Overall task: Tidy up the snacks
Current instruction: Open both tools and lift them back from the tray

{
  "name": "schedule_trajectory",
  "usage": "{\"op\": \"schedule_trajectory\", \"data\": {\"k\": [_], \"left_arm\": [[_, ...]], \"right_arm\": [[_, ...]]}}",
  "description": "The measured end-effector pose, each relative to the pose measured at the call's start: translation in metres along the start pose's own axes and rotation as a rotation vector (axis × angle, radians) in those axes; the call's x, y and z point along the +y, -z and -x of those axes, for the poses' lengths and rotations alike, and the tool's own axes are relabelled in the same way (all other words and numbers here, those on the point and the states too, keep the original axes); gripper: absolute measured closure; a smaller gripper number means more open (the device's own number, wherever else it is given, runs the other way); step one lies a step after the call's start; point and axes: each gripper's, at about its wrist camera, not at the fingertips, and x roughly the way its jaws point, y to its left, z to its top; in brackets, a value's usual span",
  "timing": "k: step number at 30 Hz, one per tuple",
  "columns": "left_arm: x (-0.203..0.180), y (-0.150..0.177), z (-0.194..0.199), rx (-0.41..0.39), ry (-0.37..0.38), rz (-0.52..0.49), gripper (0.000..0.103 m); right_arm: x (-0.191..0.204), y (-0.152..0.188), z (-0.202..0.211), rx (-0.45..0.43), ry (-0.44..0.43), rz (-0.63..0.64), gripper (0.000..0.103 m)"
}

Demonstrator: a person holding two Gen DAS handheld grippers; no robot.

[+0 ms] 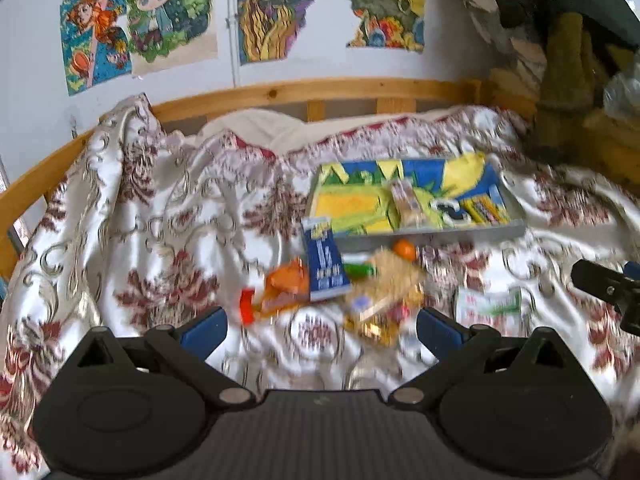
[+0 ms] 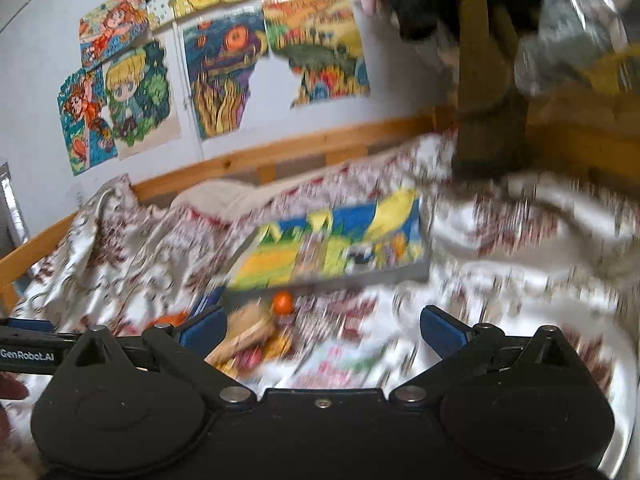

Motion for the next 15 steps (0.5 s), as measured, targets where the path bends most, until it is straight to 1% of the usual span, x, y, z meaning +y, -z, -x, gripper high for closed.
{"op": "schedule_trajectory", "data": {"k": [2, 4, 7, 9, 13, 15], "left_arm": [[0.002, 0.007, 0.002, 0.031, 0.001, -0.004, 0.0], [0.005, 0.014, 0.004, 0.057, -0.006, 0.0, 0.0], [0.007, 0.023, 0.006, 0.091, -0.035, 0.0, 0.0], [0.008, 0.026, 0.006, 0.108, -0.035, 0.0, 0.0], [0.007, 0.028, 0.004, 0.127, -0.025, -0.009, 0.0], [0.006, 0.028, 0.001, 0.138, -0.025, -0.017, 0.0]], "right_arm": [[0.001, 0.009, 0.004, 0.047, -0.03, -0.027, 0.001], [0.004, 0.018, 0.005, 0.102, -0.034, -0.029, 0.001], [0.012, 0.028, 0.004, 0.162, 0.014, 0.014, 0.001], [0.016, 0.033, 0.001, 0.2, 0.037, 0.036, 0.001], [0.017, 0.036, -0.002, 0.233, 0.009, 0.037, 0.001], [0.018, 0.038, -0.004, 0.245, 0.013, 0.04, 0.001]]}}
